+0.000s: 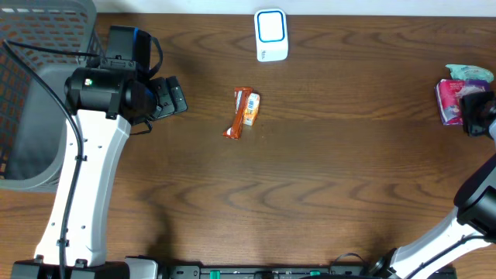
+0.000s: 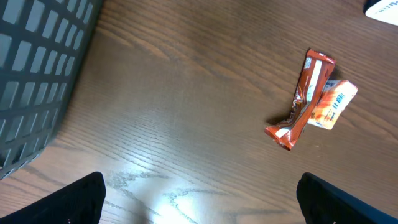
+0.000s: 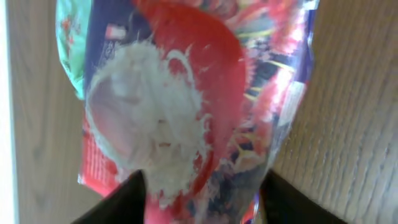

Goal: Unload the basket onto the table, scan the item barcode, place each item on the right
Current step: 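Carry the bag to the far right and drop it by the green item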

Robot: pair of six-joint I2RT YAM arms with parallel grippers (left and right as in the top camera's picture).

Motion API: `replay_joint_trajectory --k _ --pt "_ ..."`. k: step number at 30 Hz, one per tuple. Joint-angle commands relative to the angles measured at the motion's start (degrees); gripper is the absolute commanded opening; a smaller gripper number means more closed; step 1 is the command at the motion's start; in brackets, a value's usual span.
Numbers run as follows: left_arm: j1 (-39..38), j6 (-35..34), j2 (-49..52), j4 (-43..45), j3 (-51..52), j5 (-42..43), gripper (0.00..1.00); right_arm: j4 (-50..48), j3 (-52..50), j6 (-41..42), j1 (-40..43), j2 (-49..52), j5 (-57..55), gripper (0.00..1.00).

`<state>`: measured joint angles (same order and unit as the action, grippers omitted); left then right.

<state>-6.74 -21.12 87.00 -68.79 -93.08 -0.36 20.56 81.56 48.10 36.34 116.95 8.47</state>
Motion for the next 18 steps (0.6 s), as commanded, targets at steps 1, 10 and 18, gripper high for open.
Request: replay_joint_trajectory --k 1,10,18 --pt "0.2 0.31 -0.52 -0.17 0.02 -0.55 0.98 1.11 1.31 0.09 0.55 -7.34 1.31 0.72" --pt "0.2 0.31 -0.52 -0.17 0.02 -0.55 0.98 3.89 2.49 -5.35 -0.66 -22.25 6.19 0.99" --pt "0.2 0.31 -0.52 -0.15 0.02 -0.55 0.98 6.4 2.43 -9.22 -9.68 -24.39 21.29 0.99"
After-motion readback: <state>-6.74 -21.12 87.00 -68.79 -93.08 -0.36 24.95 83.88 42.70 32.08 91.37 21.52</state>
